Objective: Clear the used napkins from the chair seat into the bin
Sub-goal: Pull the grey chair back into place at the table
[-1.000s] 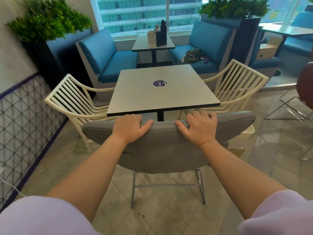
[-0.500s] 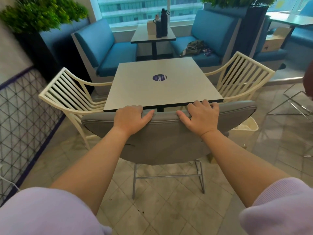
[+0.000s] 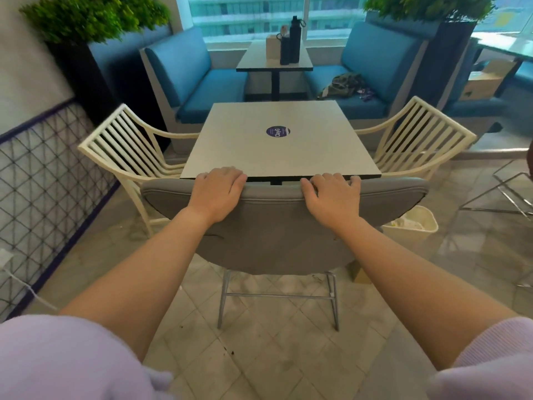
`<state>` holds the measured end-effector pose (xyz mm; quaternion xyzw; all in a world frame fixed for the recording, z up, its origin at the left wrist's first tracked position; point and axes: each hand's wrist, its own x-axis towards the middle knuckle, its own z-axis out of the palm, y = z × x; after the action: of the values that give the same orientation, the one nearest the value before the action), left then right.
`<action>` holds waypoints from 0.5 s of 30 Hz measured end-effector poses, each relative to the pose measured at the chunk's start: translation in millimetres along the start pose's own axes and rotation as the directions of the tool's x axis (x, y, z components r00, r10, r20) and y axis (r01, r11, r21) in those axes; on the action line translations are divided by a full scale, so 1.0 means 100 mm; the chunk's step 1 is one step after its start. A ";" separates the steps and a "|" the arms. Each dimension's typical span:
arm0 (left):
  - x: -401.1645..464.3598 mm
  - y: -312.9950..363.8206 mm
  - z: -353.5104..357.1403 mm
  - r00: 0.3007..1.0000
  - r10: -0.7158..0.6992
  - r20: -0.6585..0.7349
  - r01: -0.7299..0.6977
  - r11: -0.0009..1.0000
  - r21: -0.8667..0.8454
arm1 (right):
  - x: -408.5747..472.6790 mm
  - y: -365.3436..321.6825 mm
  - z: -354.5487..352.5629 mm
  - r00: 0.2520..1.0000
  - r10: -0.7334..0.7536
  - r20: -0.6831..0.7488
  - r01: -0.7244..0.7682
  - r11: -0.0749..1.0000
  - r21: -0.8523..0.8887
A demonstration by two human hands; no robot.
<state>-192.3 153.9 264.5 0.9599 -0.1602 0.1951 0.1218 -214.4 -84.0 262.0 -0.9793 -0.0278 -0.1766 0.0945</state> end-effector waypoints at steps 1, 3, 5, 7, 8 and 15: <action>-0.01 0.02 -0.02 1.000 0.009 0.009 -0.009 1.000 -0.005 | 0.01 0.00 -0.03 1.000 0.016 0.017 -0.016 1.000 0.001; 0.00 0.02 -0.05 0.999 0.014 0.034 -0.014 1.000 -0.002 | 0.05 -0.01 -0.05 0.999 0.044 0.032 -0.043 0.998 -0.036; 0.07 -0.02 -0.10 0.998 0.027 0.059 -0.028 0.999 0.018 | 0.13 -0.03 -0.08 0.997 0.058 0.054 -0.055 0.997 -0.053; 0.16 -0.07 -0.15 0.997 0.038 0.074 -0.039 0.999 0.013 | 0.25 -0.07 -0.10 0.994 0.055 0.098 -0.052 0.998 -0.033; 0.22 -0.10 -0.18 0.995 0.045 0.085 -0.046 0.999 0.010 | 0.31 -0.11 -0.11 0.991 0.057 0.118 -0.056 0.998 -0.013; 0.53 -0.17 -0.29 0.982 0.096 0.164 -0.100 0.995 0.018 | 0.59 -0.42 -0.18 0.956 0.088 0.281 -0.110 0.992 0.062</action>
<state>-150.1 164.1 309.0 0.9651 -0.2141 0.1236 0.0859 -169.0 -45.1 306.4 -0.9902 0.0016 -0.0316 0.1358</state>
